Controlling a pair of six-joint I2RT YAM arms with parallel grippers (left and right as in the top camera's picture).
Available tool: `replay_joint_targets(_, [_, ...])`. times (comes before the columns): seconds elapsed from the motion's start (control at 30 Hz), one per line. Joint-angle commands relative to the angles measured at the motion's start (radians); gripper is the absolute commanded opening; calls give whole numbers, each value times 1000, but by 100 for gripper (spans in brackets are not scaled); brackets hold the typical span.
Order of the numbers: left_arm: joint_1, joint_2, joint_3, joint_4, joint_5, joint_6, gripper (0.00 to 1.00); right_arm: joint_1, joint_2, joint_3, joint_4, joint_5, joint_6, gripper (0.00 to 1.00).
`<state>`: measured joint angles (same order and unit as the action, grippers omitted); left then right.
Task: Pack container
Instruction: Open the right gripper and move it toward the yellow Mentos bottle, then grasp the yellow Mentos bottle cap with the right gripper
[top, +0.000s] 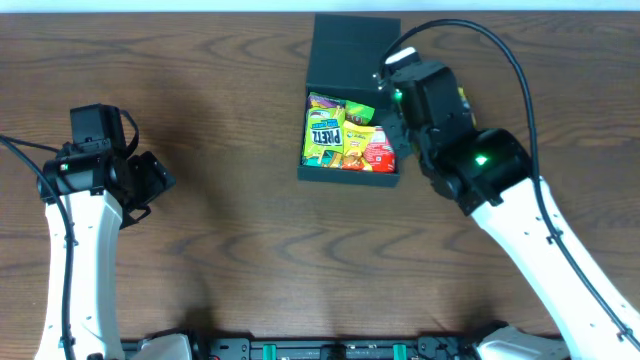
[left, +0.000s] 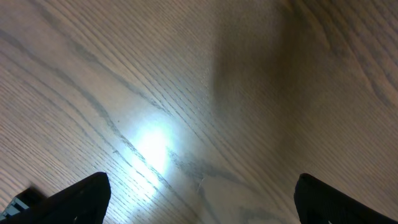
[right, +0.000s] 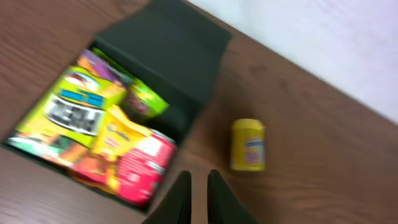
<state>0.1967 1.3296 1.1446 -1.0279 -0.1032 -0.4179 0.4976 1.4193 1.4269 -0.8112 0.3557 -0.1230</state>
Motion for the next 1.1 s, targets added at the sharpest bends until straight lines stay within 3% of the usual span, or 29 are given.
replay_joint_targets(0.0, [6,10,3,-4,7,7,95,-101,14,4,-1,-57,-151,10])
replay_joint_targets(0.2, [6,10,3,-4,7,7,95,-394,58,4,44,-384,-227,15])
replay_joint_targets(0.33, [6,10,3,-4,7,7,95,-578,105,4,83,-603,-248,33])
replay_joint_targets(0.57, [6,10,3,-4,7,7,95,-645,261,4,99,-595,-320,31])
replay_joint_targets(0.6, [6,10,3,-4,7,7,95,-643,291,4,106,-595,-348,38])
replay_joint_targets(0.63, [6,10,3,-4,7,7,95,-642,312,4,112,-596,-363,63])
replay_joint_targets(0.73, [6,10,3,-4,7,7,95,-640,398,4,150,-599,-373,99])
replay_joint_targets(1.07, [6,10,3,-4,7,7,95,-644,561,4,222,-597,-439,99])
